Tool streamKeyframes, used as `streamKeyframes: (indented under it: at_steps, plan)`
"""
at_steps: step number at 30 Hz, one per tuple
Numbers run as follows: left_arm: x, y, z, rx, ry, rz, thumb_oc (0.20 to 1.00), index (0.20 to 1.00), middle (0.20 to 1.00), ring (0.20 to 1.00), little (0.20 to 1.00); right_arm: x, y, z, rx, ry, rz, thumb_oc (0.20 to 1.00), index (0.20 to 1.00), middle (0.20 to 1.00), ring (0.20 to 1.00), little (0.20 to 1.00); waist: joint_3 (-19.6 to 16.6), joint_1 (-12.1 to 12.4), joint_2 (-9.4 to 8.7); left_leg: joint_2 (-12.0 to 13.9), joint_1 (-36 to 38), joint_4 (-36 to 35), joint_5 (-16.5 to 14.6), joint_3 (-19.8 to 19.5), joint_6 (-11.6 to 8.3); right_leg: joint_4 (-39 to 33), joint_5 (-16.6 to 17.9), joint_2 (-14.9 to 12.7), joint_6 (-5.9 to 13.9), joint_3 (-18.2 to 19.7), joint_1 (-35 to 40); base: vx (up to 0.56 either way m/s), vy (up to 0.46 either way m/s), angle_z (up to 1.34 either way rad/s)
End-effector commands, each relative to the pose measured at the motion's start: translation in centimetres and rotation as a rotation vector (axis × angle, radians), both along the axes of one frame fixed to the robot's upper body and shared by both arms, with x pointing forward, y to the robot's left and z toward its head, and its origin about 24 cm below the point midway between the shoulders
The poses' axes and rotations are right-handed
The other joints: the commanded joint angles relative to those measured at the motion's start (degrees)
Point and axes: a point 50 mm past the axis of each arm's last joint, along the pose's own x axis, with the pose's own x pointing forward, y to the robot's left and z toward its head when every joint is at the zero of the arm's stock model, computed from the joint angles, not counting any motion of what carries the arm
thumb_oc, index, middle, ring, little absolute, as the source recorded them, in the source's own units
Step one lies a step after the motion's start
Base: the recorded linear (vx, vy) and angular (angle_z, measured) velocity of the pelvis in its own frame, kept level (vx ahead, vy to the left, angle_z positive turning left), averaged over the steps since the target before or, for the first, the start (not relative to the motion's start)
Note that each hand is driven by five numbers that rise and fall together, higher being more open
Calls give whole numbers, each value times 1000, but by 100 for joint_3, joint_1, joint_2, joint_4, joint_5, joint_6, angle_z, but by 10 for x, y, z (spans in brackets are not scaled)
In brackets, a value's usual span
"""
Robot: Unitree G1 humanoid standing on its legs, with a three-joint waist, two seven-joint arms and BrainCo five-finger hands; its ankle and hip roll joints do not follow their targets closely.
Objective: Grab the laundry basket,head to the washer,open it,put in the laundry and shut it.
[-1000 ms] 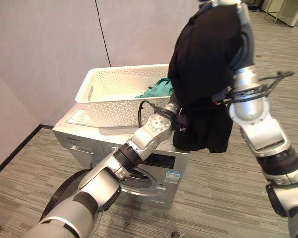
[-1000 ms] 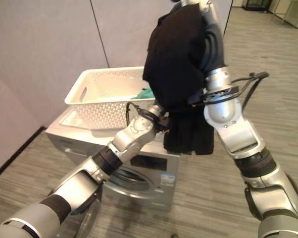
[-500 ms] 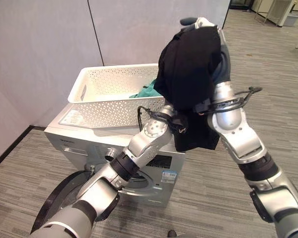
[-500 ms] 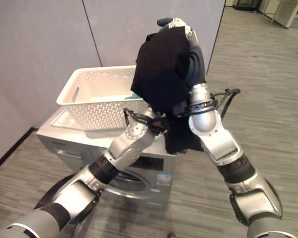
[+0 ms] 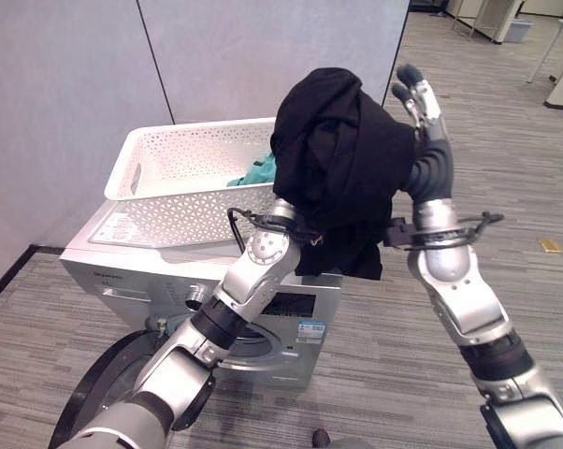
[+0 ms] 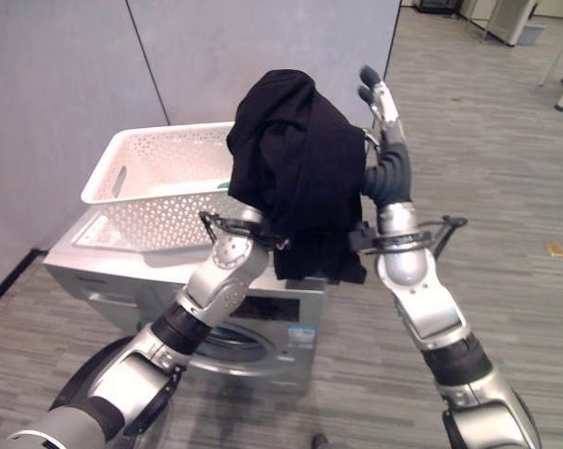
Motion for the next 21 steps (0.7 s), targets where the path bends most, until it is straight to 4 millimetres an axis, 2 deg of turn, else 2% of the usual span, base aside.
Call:
streamKeyframes:
  at_steps: [1, 2, 3, 5, 7, 8, 9, 11, 13, 14, 15, 16, 17, 18, 21]
  plan:
    - [2, 5, 28, -22, -155, 34, 200, 200, 200, 200, 200, -9, -9, 21, -28, -128, 14, 1000, 1000, 1000, 1000, 1000, -353, -137, 239, 524, -438, -108, 994, 389, -259, 742, -1216, -42, 77, 309, 200, -29, -36, -16]
    - [4, 14, 28, -13, -166, 59, 200, 200, 200, 200, 200, -12, -18, 17, -42, -122, -22, 1000, 1000, 1000, 1000, 1000, -341, -212, 294, 524, -424, -107, 992, 455, -255, 754, -1211, -54, 85, 357, 164, -13, -38, -25]
    - [7, 34, 30, 8, -203, 117, 200, 200, 200, 200, 200, -19, -36, 5, -86, -89, -100, 1000, 1000, 1000, 1000, 1000, -289, -381, 423, 510, -380, -108, 1026, 560, -259, 764, -1199, -73, 94, 457, 124, -13, -38, -29]
    - [5, 41, 30, 21, -224, 137, 200, 200, 200, 200, 200, -23, -42, -1, -102, -69, -129, 1000, 1000, 1000, 1000, 1000, -287, -411, 458, 511, -367, -115, 1029, 595, -261, 766, -1198, -78, 97, 483, 115, 7, -19, -21]
    - [-4, 58, 38, 43, -311, 183, 200, 200, 200, 200, 200, -30, -61, -18, -138, -6, -225, 1000, 1000, 1000, 1000, 1000, -252, -481, 542, 506, -347, -117, 1044, 650, -258, 776, -1202, -98, 109, 535, 92, 24, -25, -19]
    - [-17, 70, 42, 62, -384, 204, 200, 200, 200, 200, 200, -35, -79, -38, -178, 78, -324, 1000, 1000, 1000, 1000, 1000, -227, -501, 581, 511, -339, -113, 1077, 678, -262, 777, -1202, -99, 104, 545, 85, 30, -40, -13]
    - [-24, 76, 44, 69, -423, 220, 200, 200, 200, 200, 200, -39, -87, -48, -189, 124, -376, 1000, 1000, 1000, 1000, 1000, -223, -490, 599, 519, -346, -113, 1097, 674, -267, 767, -1200, -95, 99, 536, 92, 27, -45, -12]
    - [-42, 84, 49, 70, -508, 220, 200, 200, 200, 200, 200, -48, -110, -81, -253, 266, -516, 1000, 1000, 1000, 1000, 1000, -186, -421, 602, 519, -365, -110, 1126, 645, -270, 748, -1212, -104, 93, 486, 124, 5, -39, -4]
    - [-64, 95, 55, 33, -598, 245, 200, 200, 200, 200, 200, -64, -129, -129, -300, 467, -644, 1000, 1000, 1000, 1000, 1000, -178, -314, 559, 525, -393, -108, 1151, 566, -275, 714, -1243, -100, 82, 381, 187, -20, -53, 7]
    - [-69, 98, 56, 21, -616, 264, 200, 200, 200, 200, 200, -70, -134, -145, -313, 535, -675, 1000, 1000, 1000, 1000, 1000, -180, -277, 551, 532, -413, -109, 1157, 542, -277, 697, -1238, -92, 76, 349, 202, -17, -64, 10]
    - [-74, 106, 57, -8, -638, 290, 200, 200, 200, 200, 200, -83, -143, -180, -349, 692, -725, 1000, 1000, 1000, 1000, 1000, -177, -193, 513, 536, -426, -105, 1161, 489, -277, 676, -1258, -83, 65, 283, 264, 5, -61, 10]
    - [-79, 113, 59, -38, -652, 314, 200, 200, 200, 200, 200, -94, -147, -201, -379, 795, -758, 1000, 1000, 1000, 1000, 1000, -167, -123, 479, 528, -426, -93, 1150, 442, -286, 671, -1292, -82, 64, 221, 312, -1, -49, 15]
    - [-79, 113, 59, -37, -652, 316, 200, 200, 200, 200, 200, -93, -147, -201, -379, 794, -757, 1000, 1000, 1000, 1000, 1000, -170, -133, 483, 537, -439, -102, 1175, 439, -283, 662, -1268, -71, 58, 219, 300, -1, -76, 34]
    - [-86, 127, 65, -74, -696, 370, 200, 200, 200, 200, 200, -117, -149, -250, -385, 1029, -782, 1000, 1000, 1000, 1000, 1000, -177, 39, 411, 537, -492, -90, 1208, 327, -304, 608, -1302, -46, 46, 90, 404, -22, -70, 42]
    - [-97, 143, 68, -63, -741, 419, 200, 200, 200, 200, 200, -144, -144, -300, -385, 1296, -776, 1000, 1000, 1000, 1000, 1000, -182, 242, 355, 553, -577, -103, 1268, 192, -319, 511, -1274, 0, 33, -28, 463, 3, -65, 38]
